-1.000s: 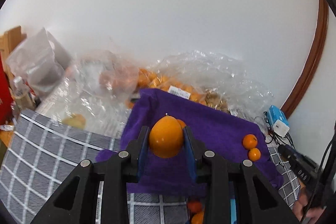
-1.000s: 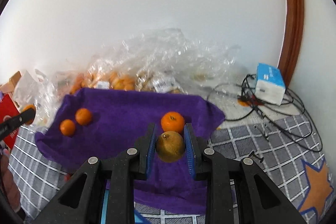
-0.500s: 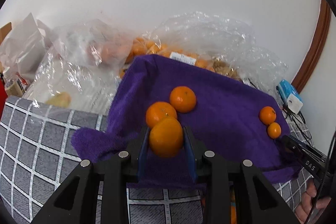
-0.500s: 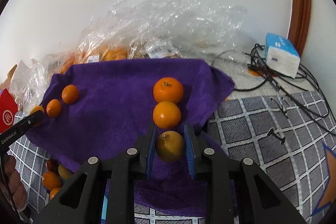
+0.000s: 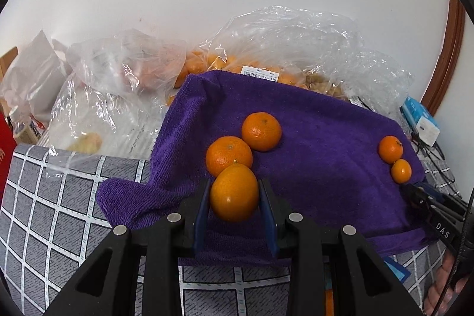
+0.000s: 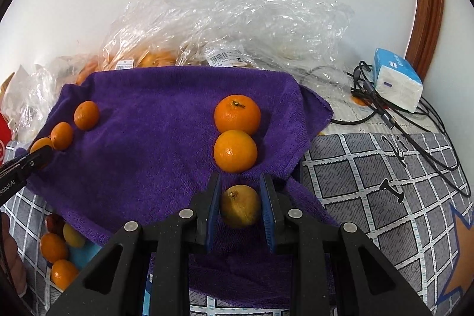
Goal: Organize fruits
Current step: 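Carry both fruits onto the purple towel and open both tools, then lower the right tool to the orange on the blue star and grasp it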
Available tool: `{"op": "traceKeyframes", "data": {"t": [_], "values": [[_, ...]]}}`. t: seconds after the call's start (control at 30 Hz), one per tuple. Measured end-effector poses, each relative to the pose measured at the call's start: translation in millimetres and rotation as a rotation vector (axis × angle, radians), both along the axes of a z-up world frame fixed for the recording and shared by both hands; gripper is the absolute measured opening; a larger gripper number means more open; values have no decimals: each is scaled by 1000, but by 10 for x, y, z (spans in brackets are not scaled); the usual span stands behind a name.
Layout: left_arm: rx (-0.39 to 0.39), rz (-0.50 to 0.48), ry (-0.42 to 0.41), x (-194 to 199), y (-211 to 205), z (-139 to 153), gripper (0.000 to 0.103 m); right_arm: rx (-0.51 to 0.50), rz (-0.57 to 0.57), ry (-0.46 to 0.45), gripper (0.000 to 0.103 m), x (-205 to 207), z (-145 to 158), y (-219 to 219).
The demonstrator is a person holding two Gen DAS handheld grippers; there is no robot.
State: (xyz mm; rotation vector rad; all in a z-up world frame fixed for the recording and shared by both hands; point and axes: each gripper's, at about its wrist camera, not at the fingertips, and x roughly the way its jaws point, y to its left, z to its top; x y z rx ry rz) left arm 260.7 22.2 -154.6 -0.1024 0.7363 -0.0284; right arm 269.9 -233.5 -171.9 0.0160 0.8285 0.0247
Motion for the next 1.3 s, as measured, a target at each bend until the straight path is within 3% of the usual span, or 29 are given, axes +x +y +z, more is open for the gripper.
{"op": "traceKeyframes", "data": {"t": [0.23, 0.37, 0.57, 0.77, 0.97, 1.17, 1.3], "values": [[-2, 7, -13, 2, -1, 2, 31, -14, 4, 2, 28, -6, -5, 17], [-5, 7, -20, 0, -6, 1, 31, -17, 12, -3, 38, -26, 7, 46], [-46, -2, -42, -46, 24, 59, 46, -48, 15, -46, 54, -104, 61, 87], [-81, 27, -113, -162, 97, 216, 55, -32, 15, -93, 55, -192, 196, 69], [-57, 40, -189, -264, 115, 358, 56, -12, 20, -140, 55, -421, 419, 87], [-108, -22, -191, -333, 139, 550, 56, -51, -12, -182, 55, -735, 582, 110], [-102, -34, -177, -508, 191, 663, 56, -22, 22, -139, 55, -846, 624, 145]]}}
